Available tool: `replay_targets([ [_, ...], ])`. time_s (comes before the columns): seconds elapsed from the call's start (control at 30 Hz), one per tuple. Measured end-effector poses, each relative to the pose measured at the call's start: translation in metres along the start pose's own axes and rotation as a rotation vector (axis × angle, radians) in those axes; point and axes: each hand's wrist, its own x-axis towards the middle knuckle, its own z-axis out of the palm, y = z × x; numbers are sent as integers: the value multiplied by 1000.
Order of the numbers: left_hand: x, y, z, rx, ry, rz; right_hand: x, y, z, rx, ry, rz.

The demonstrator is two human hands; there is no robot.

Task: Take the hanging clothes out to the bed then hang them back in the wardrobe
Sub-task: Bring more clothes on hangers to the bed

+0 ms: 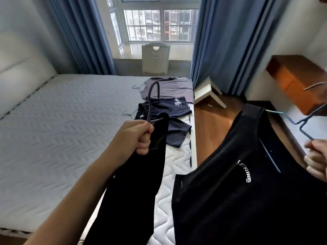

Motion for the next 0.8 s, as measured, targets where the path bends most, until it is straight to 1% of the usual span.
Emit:
replay_targets([
  [0.07,25,11,33,25,-19,17,19,-4,-3,11,0,20],
  [0.13,49,22,66,42,-43,36,38,-3,-10,-9,73,19],
  [0.17,61,28,83,48,-59,46,46,-4,-13,15,83,24],
  [0.27,95,46,128,61,-109,75,77,-3,-35,43,76,8],
  [0.33,117,58,156,62,-137,87,99,1,-51,43,79,30],
  [0.5,162,87,209,45,-194,142,139,7,-89,4,176,68],
  [0.6,185,106,237,40,-228,203,159,12,-111,-12,238,149],
  [0.67,198,116,252,11,-245,225,168,15,-123,-17,278,149],
  [0.8,223,127,273,-54,-255,213,179,17,-139,-85,349,135],
])
